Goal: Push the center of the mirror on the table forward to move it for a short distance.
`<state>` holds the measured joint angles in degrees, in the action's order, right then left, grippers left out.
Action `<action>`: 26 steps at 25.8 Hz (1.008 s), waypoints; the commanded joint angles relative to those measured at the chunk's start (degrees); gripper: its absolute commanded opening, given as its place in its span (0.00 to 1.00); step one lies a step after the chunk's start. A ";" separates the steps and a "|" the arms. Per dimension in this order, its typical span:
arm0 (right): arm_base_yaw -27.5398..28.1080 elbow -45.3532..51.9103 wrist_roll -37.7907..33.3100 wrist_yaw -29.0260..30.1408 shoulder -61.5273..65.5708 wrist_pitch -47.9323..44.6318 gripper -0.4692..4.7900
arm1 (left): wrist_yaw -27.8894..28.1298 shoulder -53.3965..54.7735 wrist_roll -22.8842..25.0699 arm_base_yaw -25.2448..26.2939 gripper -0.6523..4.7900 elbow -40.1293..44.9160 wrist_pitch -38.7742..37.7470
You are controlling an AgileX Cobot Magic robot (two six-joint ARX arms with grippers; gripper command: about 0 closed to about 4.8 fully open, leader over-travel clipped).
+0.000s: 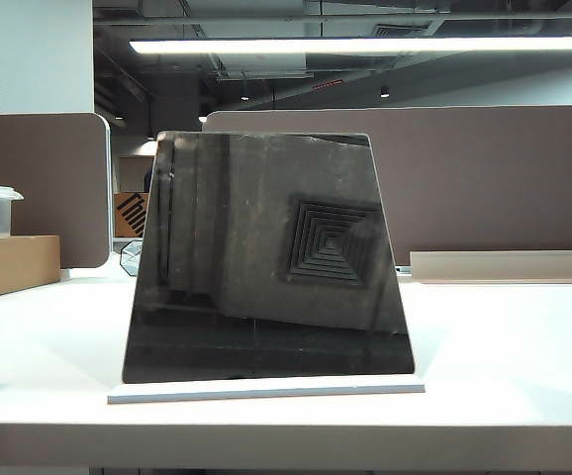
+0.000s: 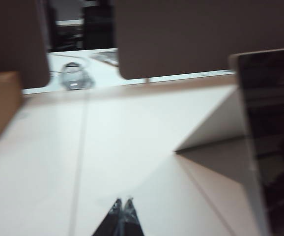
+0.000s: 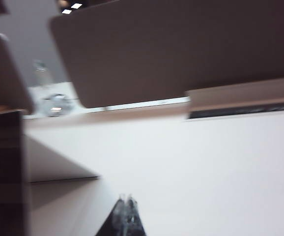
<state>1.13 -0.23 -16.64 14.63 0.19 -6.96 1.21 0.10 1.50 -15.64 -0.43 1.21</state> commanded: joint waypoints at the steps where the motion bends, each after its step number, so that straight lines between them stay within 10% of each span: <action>1: -0.04 0.00 -14.38 9.75 0.02 -1.73 0.08 | 0.07 0.07 0.00 -6.23 0.11 0.04 0.55; 8: -0.17 -6.21 -29.42 21.70 0.02 -1.81 0.08 | -0.11 0.07 0.02 -13.03 0.11 0.04 0.57; 26: -5.31 -34.93 -17.81 34.77 37.18 -0.66 0.08 | 0.07 0.07 0.02 -14.51 0.11 0.07 0.57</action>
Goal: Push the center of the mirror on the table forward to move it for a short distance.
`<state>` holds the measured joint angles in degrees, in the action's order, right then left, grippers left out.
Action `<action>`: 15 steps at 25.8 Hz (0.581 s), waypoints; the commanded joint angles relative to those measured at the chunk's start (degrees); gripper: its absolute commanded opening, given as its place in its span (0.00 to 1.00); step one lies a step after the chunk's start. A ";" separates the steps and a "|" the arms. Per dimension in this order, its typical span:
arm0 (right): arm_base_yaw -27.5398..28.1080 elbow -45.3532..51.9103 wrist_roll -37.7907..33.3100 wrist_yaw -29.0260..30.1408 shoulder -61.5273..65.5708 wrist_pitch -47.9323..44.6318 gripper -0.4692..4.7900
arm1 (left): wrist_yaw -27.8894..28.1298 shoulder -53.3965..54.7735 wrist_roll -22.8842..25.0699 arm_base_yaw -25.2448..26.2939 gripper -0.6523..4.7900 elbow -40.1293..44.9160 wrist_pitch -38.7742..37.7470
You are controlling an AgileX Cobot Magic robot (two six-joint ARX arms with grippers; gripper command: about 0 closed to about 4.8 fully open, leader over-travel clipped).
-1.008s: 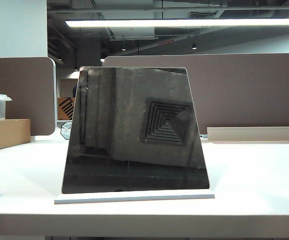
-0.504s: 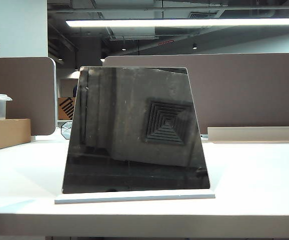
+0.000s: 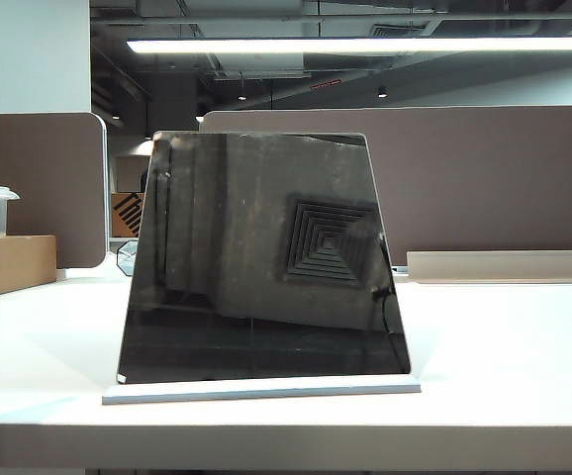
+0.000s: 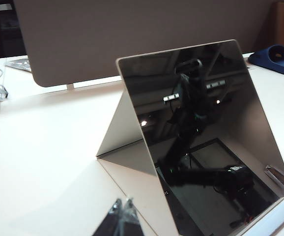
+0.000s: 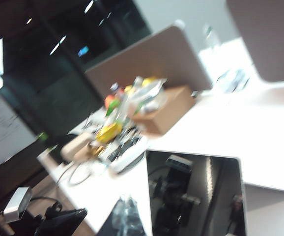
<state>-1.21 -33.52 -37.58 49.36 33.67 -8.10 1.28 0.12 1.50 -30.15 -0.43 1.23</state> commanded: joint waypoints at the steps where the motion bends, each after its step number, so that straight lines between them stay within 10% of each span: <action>1: -5.22 -2.38 4.37 -1.62 6.03 1.05 0.08 | 0.02 0.04 0.02 0.00 0.11 0.07 0.57; 15: -40.79 -5.42 13.62 -41.16 28.87 1.90 0.08 | -0.42 0.04 0.02 -4.83 0.11 0.07 0.52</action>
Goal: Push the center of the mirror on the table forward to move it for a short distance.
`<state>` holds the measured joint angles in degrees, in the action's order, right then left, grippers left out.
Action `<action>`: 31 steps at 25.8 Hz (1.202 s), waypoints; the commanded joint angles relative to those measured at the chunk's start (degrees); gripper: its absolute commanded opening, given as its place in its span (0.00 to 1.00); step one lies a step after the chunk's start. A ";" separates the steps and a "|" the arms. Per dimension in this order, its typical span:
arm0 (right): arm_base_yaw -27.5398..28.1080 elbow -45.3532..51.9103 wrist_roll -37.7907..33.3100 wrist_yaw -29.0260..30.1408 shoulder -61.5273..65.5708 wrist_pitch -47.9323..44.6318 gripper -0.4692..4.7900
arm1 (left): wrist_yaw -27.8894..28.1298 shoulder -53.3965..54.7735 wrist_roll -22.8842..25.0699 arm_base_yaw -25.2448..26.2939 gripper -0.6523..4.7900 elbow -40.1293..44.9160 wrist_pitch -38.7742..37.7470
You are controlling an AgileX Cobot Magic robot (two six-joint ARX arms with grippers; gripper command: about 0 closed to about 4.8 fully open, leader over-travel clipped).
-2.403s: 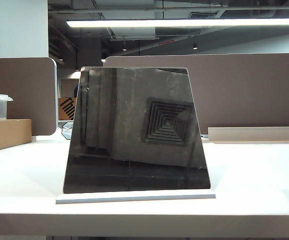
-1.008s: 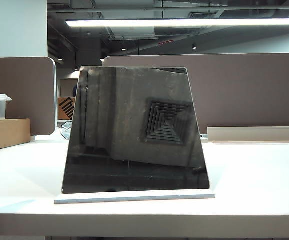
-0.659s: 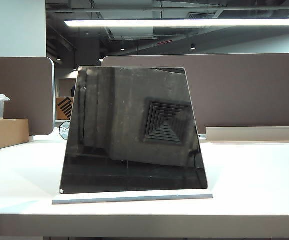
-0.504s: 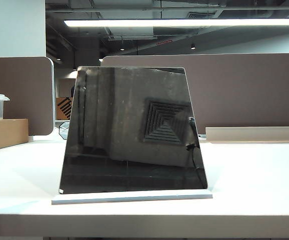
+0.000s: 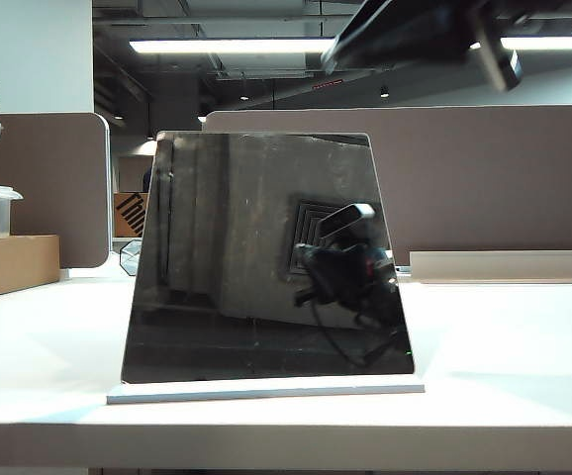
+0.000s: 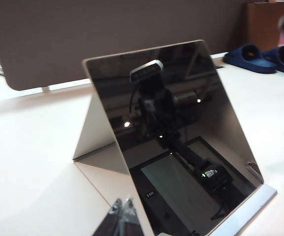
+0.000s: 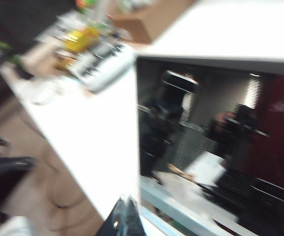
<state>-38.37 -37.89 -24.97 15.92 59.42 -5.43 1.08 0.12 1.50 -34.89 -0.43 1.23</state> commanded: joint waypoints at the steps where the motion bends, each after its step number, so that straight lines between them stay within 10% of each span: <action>1: -5.51 -1.73 1.01 -9.20 5.35 -0.79 0.08 | -0.24 0.04 0.02 -0.09 0.11 0.07 0.52; 13: -13.92 -10.21 0.74 -27.87 22.91 0.04 0.08 | -0.17 0.04 0.02 -0.09 0.11 0.07 0.52; 31: -12.04 -15.65 1.62 -29.94 31.74 1.05 0.08 | 0.11 0.04 0.00 -0.17 0.11 0.07 0.50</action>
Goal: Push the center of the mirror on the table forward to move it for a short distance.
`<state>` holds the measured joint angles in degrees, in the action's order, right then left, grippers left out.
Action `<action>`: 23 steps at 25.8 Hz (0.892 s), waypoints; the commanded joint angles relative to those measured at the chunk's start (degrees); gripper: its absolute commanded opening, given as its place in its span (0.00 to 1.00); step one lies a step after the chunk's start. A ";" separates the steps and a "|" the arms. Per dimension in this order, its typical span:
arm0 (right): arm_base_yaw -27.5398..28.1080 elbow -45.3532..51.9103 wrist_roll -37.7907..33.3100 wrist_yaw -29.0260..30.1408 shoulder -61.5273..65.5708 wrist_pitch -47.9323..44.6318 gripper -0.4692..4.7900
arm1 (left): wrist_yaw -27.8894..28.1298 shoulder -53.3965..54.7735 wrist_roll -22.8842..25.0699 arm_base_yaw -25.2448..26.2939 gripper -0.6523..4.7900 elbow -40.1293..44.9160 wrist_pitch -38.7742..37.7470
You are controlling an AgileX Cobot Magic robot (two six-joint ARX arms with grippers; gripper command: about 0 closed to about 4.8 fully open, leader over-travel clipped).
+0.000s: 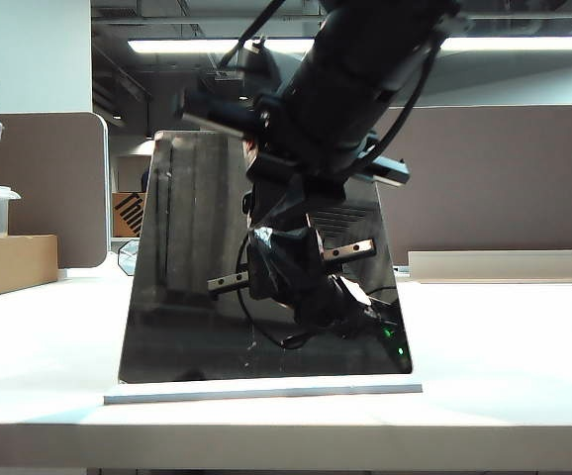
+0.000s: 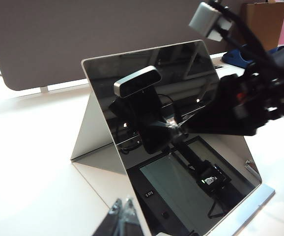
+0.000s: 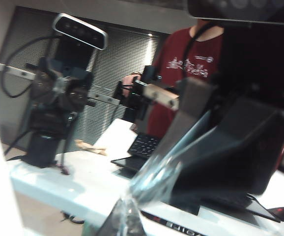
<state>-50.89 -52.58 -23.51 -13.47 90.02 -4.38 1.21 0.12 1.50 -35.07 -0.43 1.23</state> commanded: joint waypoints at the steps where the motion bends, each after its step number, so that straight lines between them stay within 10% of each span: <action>1: 0.72 -1.20 0.15 -0.50 1.62 0.31 0.08 | 0.07 0.04 0.02 0.00 0.11 0.07 0.50; 23: 7.23 -9.79 4.90 2.34 10.86 -0.42 0.08 | 0.09 0.04 0.02 0.00 0.11 0.07 0.52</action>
<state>-44.36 -60.88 -19.79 -11.27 99.98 -4.01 1.30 0.12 1.50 -35.09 -0.43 1.23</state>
